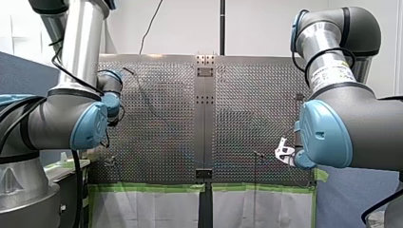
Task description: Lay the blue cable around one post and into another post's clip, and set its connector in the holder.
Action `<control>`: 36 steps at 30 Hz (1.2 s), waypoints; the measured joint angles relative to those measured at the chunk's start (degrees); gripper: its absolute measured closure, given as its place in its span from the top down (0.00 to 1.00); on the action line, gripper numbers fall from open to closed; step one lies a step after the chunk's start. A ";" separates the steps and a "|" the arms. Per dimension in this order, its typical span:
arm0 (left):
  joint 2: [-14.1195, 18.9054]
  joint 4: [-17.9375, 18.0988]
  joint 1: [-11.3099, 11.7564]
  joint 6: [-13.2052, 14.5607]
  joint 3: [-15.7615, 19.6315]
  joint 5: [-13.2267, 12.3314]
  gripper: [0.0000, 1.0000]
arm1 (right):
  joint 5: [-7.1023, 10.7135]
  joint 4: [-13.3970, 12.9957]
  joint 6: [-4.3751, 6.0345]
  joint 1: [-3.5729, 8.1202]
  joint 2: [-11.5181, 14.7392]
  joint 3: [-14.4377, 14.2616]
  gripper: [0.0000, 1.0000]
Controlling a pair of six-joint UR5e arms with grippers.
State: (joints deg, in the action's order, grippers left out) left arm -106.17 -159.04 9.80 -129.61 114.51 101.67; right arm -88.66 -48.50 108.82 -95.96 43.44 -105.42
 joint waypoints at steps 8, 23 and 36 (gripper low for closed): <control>-3.52 0.07 -0.38 4.08 0.05 -0.68 1.00 | 0.00 0.03 -0.02 -0.01 0.00 0.05 0.00; -3.87 5.55 -5.71 6.90 0.24 1.93 1.00 | -0.01 0.77 -0.38 0.16 0.03 0.36 0.00; -3.76 11.62 -8.32 0.39 0.25 1.28 1.00 | 0.08 2.92 -0.50 -0.39 0.02 0.59 0.00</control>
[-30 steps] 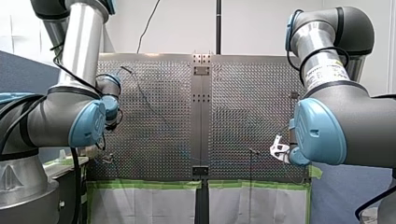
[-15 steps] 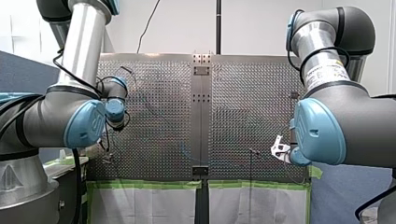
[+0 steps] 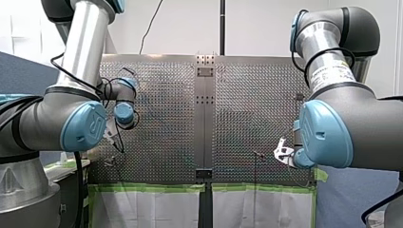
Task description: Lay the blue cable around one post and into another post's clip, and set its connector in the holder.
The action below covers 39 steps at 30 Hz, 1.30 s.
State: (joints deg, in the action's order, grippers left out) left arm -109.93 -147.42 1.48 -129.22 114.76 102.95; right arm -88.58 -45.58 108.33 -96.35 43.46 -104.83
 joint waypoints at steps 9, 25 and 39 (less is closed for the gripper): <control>0.30 0.20 1.62 -4.35 0.26 -2.66 1.00 | -0.02 0.09 0.05 -0.21 0.01 0.01 0.00; 6.55 6.09 8.44 -11.70 6.75 -7.61 1.00 | 0.04 0.06 0.20 -0.51 0.01 0.02 0.00; 12.82 5.26 10.98 -17.15 8.47 -8.35 1.00 | 0.05 -0.08 0.24 -0.62 0.00 0.02 0.00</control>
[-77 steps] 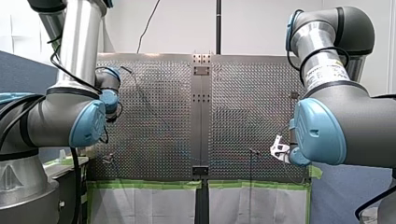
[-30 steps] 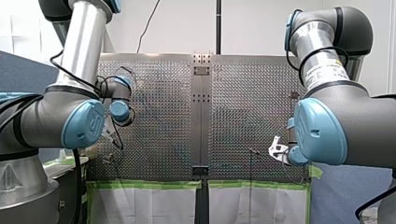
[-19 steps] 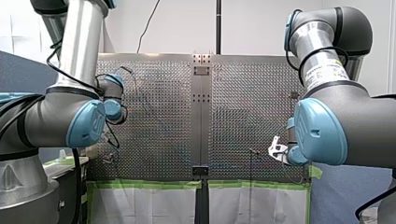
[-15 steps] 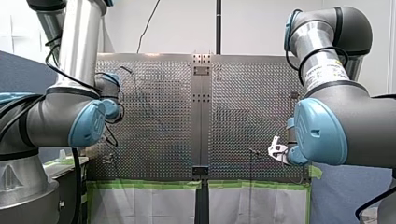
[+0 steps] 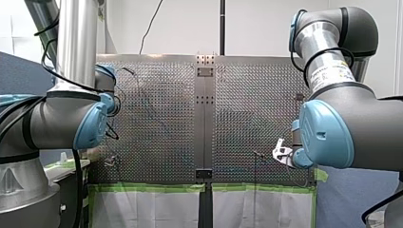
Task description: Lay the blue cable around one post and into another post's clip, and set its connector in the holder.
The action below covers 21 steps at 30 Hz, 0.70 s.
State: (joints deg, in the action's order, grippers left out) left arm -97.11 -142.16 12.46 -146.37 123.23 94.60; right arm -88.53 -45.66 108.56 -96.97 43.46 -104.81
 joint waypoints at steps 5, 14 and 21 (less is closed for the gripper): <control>0.90 -0.81 0.15 -0.22 1.36 -1.98 1.00 | 0.01 0.02 0.04 -0.01 0.01 0.01 0.00; 1.55 -0.39 0.05 -0.22 3.00 -6.56 1.00 | 0.01 0.11 0.02 -0.01 0.01 0.01 0.00; 4.06 -0.93 0.14 -0.31 3.37 -8.35 1.00 | 0.01 0.10 0.04 -0.02 0.01 0.00 0.00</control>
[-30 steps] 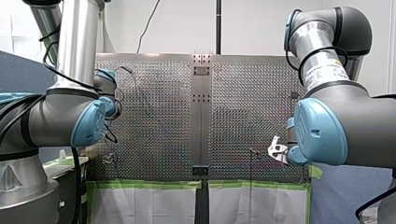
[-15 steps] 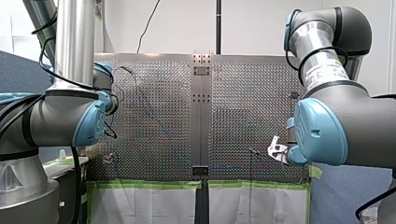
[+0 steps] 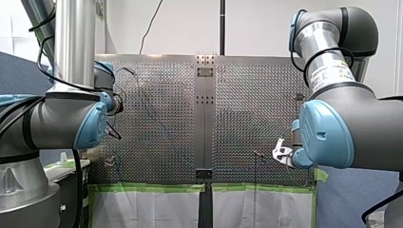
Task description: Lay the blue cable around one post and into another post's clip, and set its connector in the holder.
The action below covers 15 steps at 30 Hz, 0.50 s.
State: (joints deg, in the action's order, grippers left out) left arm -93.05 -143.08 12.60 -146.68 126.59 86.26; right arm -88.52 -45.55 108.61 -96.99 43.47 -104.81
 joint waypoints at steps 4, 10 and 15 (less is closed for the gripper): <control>1.78 -0.11 0.09 0.06 1.31 -0.21 1.00 | 0.00 -0.06 -0.06 0.00 0.00 0.01 0.00; 4.86 0.16 0.12 0.48 4.26 -0.53 1.00 | 0.00 -0.08 -0.59 -0.30 0.00 0.01 0.00; 7.19 -0.82 0.03 2.00 6.56 -1.31 1.00 | -0.03 -0.13 -1.09 -0.77 -0.01 0.02 0.00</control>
State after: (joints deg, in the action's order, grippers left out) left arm -85.86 -143.90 12.63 -144.68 133.15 84.94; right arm -88.55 -45.69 107.52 -97.76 43.46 -104.79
